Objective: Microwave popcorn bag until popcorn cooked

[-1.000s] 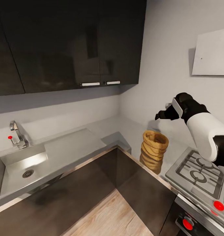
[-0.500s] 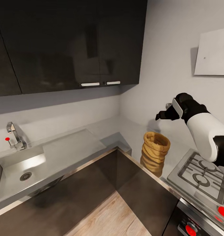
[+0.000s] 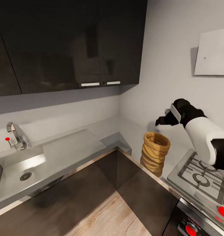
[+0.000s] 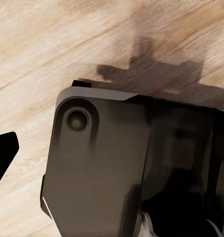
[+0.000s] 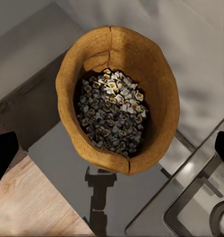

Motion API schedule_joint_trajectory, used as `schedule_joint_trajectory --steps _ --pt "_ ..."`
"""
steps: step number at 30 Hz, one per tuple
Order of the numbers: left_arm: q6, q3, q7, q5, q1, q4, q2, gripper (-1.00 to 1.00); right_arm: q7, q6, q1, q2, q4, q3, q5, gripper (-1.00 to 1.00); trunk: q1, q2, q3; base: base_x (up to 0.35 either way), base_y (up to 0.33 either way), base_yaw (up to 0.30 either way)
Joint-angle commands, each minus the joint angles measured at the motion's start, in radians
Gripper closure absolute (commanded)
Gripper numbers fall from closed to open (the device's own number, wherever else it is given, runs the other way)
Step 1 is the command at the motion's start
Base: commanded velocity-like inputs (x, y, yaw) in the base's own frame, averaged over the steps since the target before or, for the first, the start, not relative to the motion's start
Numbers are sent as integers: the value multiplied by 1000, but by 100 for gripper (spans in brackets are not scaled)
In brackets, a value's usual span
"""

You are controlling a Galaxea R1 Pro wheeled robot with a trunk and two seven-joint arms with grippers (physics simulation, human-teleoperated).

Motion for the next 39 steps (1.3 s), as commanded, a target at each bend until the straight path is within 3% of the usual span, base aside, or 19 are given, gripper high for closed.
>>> schedule_joint_trajectory --steps 1,6,16,20,22,26,39 --pt "-3 4 0 0 -1 0 0 -100 10 4 -1 -2 0 18 4 -100 1 -2 -2 0 0 0" --pt "-3 2 0 -4 -1 0 0 -100 13 4 -1 -3 0 59 4 -100 1 -2 -2 1 0 0" --pt "-4 3 0 2 1 0 1 -100 35 4 -2 -4 -1 75 4 -100 1 -2 -2 116 -95 0" --pt "-4 3 0 1 1 0 1 -100 122 4 -2 -7 -1 147 4 -100 1 -2 -2 8 -7 0" --pt "-4 2 0 -1 1 0 1 -100 203 4 -1 -11 0 197 4 -100 1 -2 -2 2 -2 0" --pt "-4 1 0 -6 1 0 0 -100 284 4 -1 -31 0 241 5 -100 1 -2 -2 0 0 0" --pt "-4 1 0 -6 1 0 0 -100 300 4 -2 -77 0 270 6 -100 1 -2 -2 79 -76 0"
